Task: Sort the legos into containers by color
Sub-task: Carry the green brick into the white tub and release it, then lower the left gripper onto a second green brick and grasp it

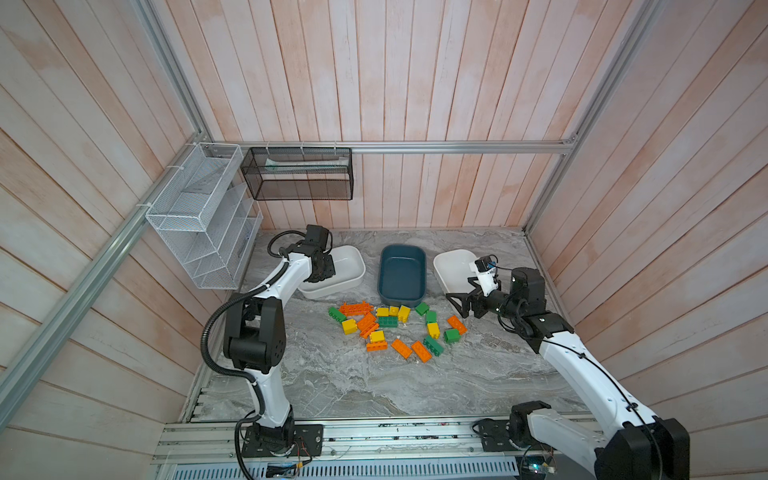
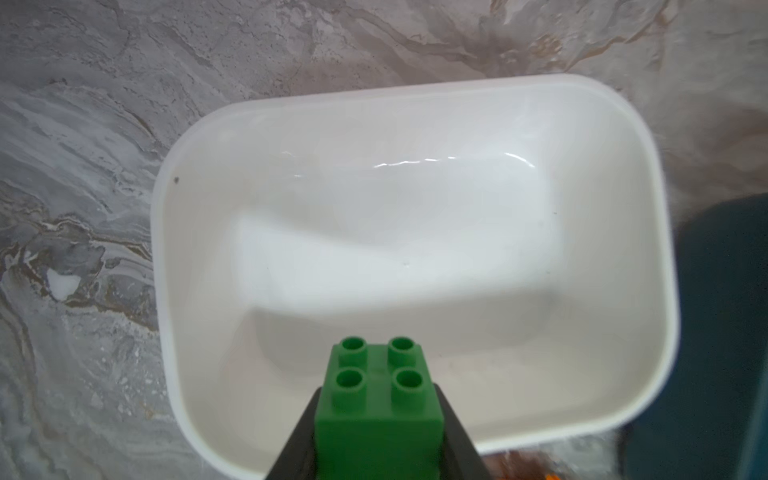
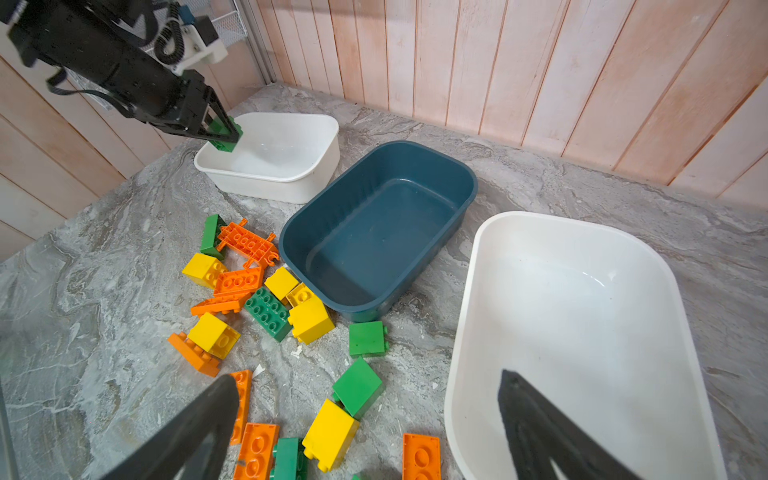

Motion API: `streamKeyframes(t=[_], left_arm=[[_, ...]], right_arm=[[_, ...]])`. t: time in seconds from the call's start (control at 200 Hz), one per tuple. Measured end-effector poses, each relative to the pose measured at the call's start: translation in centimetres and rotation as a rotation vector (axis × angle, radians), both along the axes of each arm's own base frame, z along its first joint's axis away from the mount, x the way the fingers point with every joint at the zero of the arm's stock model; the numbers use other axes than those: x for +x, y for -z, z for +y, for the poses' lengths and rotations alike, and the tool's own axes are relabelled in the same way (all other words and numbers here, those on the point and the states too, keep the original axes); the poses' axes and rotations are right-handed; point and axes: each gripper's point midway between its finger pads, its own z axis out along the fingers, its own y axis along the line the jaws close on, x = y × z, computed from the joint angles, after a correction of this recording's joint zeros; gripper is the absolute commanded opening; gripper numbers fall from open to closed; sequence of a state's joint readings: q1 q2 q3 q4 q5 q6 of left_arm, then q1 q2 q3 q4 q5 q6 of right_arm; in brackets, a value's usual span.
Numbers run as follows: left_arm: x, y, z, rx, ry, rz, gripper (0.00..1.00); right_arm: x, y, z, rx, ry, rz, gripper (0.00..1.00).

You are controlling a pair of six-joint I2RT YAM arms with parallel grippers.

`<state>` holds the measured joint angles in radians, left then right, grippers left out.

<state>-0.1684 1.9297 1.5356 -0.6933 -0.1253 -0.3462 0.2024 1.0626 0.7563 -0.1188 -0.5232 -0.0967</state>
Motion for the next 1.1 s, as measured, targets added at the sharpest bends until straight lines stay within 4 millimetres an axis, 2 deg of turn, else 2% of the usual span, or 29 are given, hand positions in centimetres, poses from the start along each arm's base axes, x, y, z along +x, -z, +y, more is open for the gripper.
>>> streamKeyframes(t=[0.165,0.3,0.465,0.54,0.62,0.715,0.79,0.88,0.985,1.1], left_arm=[[1.2,2.8,1.4,0.058,0.004,0.040,0.36],[2.0,3.6,1.8,0.074,-0.001,0.047,0.45],[2.5,2.9,1.8,0.075,-0.011,0.034,0.66],[2.3,2.4,1.8,0.068,-0.014,0.031,0.70],[1.6,1.0,1.5,0.043,-0.023,0.021,0.74],[0.0,-1.5,1.0,0.002,-0.039,-0.011,0.74],[-2.2,-3.9,0.1,-0.039,-0.061,-0.045,0.74],[-5.2,-5.6,-1.2,-0.094,-0.103,-0.064,0.73],[-8.4,-5.3,-2.3,-0.155,-0.181,-0.042,0.72],[-11.7,-2.9,-3.2,-0.203,-0.290,0.024,0.70]], right_arm=[[0.0,0.0,0.0,0.000,0.000,0.001,0.98],[0.0,0.1,0.0,-0.001,0.000,0.003,0.98],[0.1,-0.2,0.0,0.000,-0.001,0.001,0.98],[0.2,-0.6,0.1,0.002,-0.003,-0.007,0.98],[0.2,-1.0,0.1,0.001,-0.004,-0.015,0.98],[0.2,-1.1,0.1,-0.001,-0.006,-0.019,0.98],[0.2,-1.1,0.1,-0.002,-0.006,-0.017,0.98],[0.2,-1.1,0.1,-0.004,-0.008,-0.018,0.98],[0.2,-1.1,0.1,-0.006,-0.010,-0.020,0.98],[0.2,-1.0,0.2,-0.006,-0.017,-0.018,0.98]])
